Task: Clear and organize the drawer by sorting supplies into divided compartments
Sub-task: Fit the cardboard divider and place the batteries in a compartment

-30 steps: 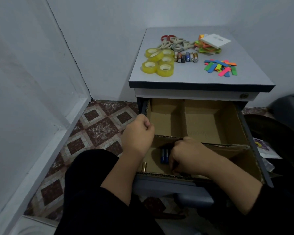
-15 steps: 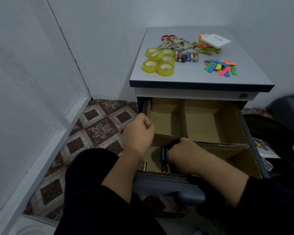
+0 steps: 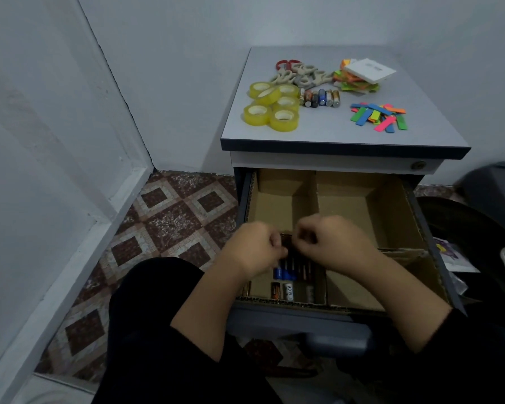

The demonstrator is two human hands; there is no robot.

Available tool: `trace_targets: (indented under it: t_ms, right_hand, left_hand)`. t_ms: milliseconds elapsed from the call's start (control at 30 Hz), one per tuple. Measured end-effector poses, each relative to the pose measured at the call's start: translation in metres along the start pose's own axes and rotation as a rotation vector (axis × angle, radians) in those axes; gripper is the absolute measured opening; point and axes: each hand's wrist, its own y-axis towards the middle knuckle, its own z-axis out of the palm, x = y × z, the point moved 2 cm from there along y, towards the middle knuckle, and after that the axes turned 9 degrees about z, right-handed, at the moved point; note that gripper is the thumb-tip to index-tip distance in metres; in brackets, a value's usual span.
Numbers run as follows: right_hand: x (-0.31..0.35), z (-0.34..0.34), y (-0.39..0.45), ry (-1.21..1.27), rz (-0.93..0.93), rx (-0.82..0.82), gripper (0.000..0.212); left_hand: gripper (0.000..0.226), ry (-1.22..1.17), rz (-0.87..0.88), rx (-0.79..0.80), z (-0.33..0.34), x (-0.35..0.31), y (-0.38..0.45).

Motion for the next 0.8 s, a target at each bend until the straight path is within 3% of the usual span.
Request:
trace_targets:
  t_ms: [100,233,300,400,467,600,667,800]
  right_hand:
    - [-0.025,0.002,-0.001,0.252,0.192,-0.169,0.002]
    - [-0.044,0.011,0.000,0.448,0.313,-0.149,0.005]
    - [-0.043,0.013,0.002,0.436,0.314,-0.143,0.005]
    - [-0.040,0.015,0.003,0.391,0.296,-0.144,0.004]
    - [-0.041,0.014,0.001,0.392,0.293,-0.143,0.004]
    - [-0.043,0.014,0.001,0.390,0.285,-0.145,0.004]
    - [-0.043,0.015,0.001,0.380,0.284,-0.142,0.004]
    - [-0.043,0.015,0.002,0.368,0.287,-0.130,0.003]
  left_hand:
    - [0.012,0.273,-0.022,0.206,0.015,0.000,0.008]
    - [0.020,0.471,-0.043,0.312,0.036,0.006,0.012]
    - [0.029,0.502,-0.071,0.358,0.044,0.010,0.012]
    - [0.010,0.518,-0.080,0.379,0.049,0.009,0.013]
    - [0.018,0.486,-0.049,0.374,0.049,0.003,0.013]
    - [0.034,0.395,-0.045,0.604,0.056,-0.006,0.016]
    - [0.034,0.387,-0.041,0.610,0.054,-0.007,0.014]
    - [0.021,0.460,0.044,0.422,0.048,-0.005,0.007]
